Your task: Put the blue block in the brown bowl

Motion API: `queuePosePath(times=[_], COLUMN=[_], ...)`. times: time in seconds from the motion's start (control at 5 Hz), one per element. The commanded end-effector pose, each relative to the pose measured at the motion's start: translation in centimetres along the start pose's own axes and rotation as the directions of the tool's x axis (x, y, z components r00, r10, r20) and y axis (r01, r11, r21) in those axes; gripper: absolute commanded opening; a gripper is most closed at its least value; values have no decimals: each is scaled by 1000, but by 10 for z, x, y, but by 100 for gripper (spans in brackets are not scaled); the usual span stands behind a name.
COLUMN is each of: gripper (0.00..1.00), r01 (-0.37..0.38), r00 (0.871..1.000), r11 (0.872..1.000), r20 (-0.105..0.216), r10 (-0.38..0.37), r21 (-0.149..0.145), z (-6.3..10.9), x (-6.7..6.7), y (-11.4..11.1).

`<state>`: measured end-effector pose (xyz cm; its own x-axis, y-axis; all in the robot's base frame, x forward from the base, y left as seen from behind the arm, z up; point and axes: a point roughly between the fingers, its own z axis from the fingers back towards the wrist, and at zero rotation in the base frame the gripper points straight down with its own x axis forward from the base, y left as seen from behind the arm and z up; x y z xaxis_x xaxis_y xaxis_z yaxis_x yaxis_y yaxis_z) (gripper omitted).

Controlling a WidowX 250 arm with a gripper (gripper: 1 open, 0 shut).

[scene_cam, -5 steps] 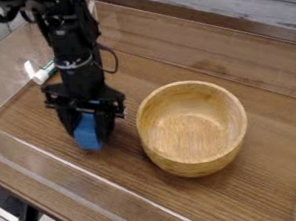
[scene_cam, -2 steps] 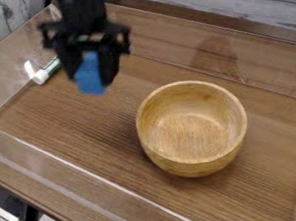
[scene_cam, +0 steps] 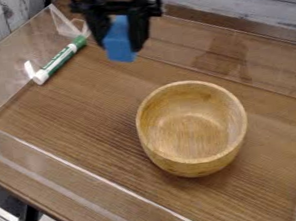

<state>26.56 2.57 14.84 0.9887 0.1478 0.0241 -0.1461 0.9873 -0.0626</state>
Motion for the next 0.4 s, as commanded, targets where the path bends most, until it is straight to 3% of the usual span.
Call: queuePosePath(times=[0.0,0.2], gripper=[0,0], r01=[47,65], r00=[996,994], r11=[999,998], r20=[72,91], r10=[-46,-64], r21=[-5,-6], z=[7,-1], x=[14,24], y=[-14,-14])
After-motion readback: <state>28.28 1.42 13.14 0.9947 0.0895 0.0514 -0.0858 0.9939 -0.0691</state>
